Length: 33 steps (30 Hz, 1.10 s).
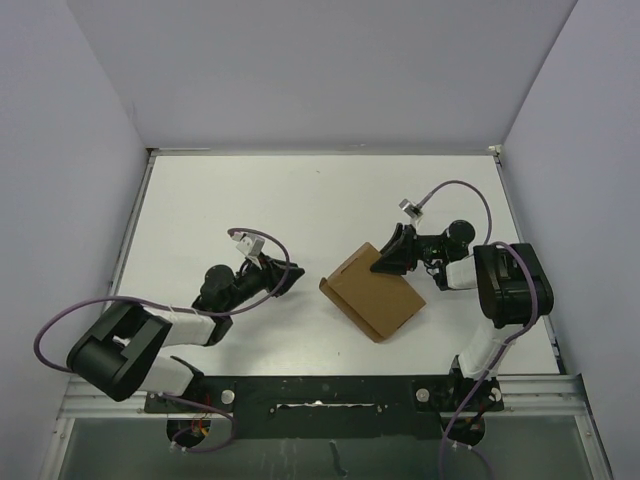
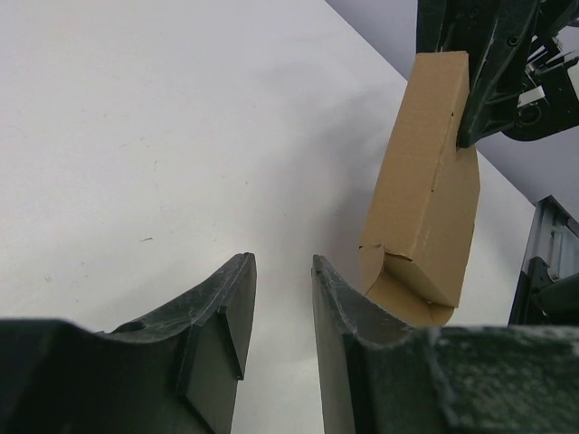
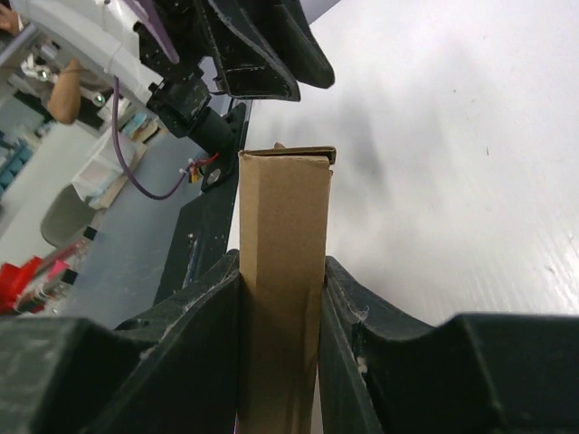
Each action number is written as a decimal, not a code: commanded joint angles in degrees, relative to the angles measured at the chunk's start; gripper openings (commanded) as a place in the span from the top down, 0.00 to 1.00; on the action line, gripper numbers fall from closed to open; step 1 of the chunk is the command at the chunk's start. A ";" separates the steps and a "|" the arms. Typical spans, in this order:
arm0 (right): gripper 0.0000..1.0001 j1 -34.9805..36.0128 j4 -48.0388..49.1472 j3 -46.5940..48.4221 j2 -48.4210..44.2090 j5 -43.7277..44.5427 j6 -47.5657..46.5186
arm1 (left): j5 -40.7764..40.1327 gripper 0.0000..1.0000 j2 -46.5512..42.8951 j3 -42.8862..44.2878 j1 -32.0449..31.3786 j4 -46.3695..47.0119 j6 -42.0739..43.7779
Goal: Fold the paper box
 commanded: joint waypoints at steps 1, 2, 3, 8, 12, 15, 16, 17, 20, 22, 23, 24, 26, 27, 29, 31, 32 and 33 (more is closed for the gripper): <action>1.00 1.52 5.93 -0.48 -5.76 -3.08 -8.52 | 2.40 0.70 -3.67 1.53 0.57 0.33 -2.18; 1.00 1.70 5.99 -0.59 -6.68 -3.47 -9.49 | 2.46 0.70 -4.20 1.45 0.52 0.03 -2.18; 1.00 1.98 5.98 -0.74 -7.39 -3.87 -10.24 | 2.24 0.70 -4.73 1.40 0.55 -0.46 -2.07; 1.00 2.18 5.92 -1.00 -8.24 -4.22 -10.83 | 2.46 0.70 -5.73 0.73 0.51 -0.56 -1.05; 1.00 2.29 5.83 -0.95 -7.43 -4.31 -10.33 | 3.45 0.70 -3.33 0.85 0.54 2.05 -1.65; 1.00 2.40 5.78 -1.04 -7.33 -4.41 -10.42 | 4.38 0.70 -1.08 2.10 0.51 3.02 -3.51; 1.00 2.46 5.82 -1.04 -7.34 -4.41 -10.42 | 4.39 0.70 -0.48 2.51 0.51 3.16 -4.44; 1.00 2.42 5.79 -1.06 -7.33 -4.41 -10.38 | 4.56 0.70 -0.02 2.71 0.52 3.75 -5.24; 1.00 2.39 5.73 -0.92 -7.16 -4.41 -10.00 | 4.89 0.68 0.53 3.04 0.53 5.37 -8.39; 1.00 2.34 5.69 -0.66 -6.80 -4.39 -9.39 | 5.32 0.65 0.77 3.44 0.56 5.77 -10.66; 1.00 2.38 5.68 -0.49 -6.58 -4.40 -8.88 | 5.55 0.64 0.95 3.28 0.52 6.73 -11.64; 1.00 2.37 5.68 -0.30 -6.36 -4.33 -8.32 | 5.54 0.63 1.30 3.02 0.55 8.00 -12.86; 1.00 2.38 5.68 0.02 -6.00 -4.03 -7.00 | 5.78 0.62 1.91 2.85 0.53 10.28 -14.90; 1.00 2.38 5.73 0.16 -5.82 -3.85 -6.51 | 6.03 0.61 2.33 2.97 0.51 10.78 -15.65; 1.00 2.38 5.74 0.56 -5.37 -3.62 -5.33 | 6.70 0.61 3.13 3.27 0.51 11.00 -16.50; 1.00 2.37 5.71 0.86 -5.33 -3.39 -4.33 | 7.00 0.61 4.73 3.01 0.50 12.25 -17.43; 1.00 2.34 5.69 1.00 -5.31 -3.29 -3.83 | 7.03 0.61 5.40 2.61 0.52 13.85 -17.84; 1.00 2.29 5.68 1.17 -5.31 -3.20 -3.28 | 6.91 0.61 6.13 1.94 0.47 16.46 -18.03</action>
